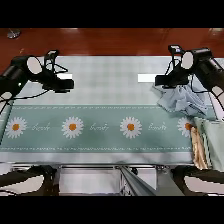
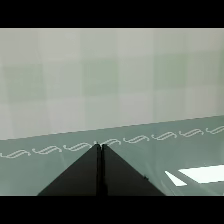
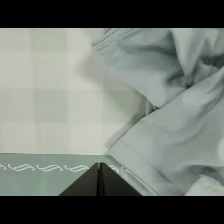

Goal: Fold the shirts.

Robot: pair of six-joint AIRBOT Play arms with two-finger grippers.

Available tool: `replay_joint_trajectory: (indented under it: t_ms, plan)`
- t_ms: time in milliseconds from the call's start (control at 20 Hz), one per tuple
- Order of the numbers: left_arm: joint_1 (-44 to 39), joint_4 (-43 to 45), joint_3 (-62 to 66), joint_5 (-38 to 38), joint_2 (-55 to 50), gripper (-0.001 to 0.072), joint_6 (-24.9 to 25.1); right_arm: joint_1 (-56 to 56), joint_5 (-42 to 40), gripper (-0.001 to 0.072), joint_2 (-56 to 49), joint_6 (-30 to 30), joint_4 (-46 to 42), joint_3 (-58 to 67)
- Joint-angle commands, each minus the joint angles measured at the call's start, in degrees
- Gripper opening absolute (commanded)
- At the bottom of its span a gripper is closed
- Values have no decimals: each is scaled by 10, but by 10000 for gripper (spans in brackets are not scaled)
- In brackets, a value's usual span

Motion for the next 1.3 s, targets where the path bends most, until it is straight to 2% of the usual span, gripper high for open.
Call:
replay_joint_trajectory:
  t_ms: [0, 950, 1100, 1150, 1200, 1250]
  plan:
    - [0, 0, 0, 0, -8, 18, 0, 0, 0, 22, 0, 0, 0, 0]
    - [0, 0, 0, -2, -17, 18, 0, 0, -15, 22, 0, 1, 0, 0]
    - [2, -4, 4, -71, -17, 38, 6, 0, -26, 27, 1, 0, -11, 0]
    - [5, -2, 8, -93, -16, 238, 17, 0, -24, 113, 1, 0, -24, 0]
    - [7, 0, 11, -111, -15, 544, 28, 0, -22, 367, 1, 0, -33, 0]
    - [9, 6, 16, -127, -11, 704, 42, 0, -21, 643, 1, -3, -48, 0]
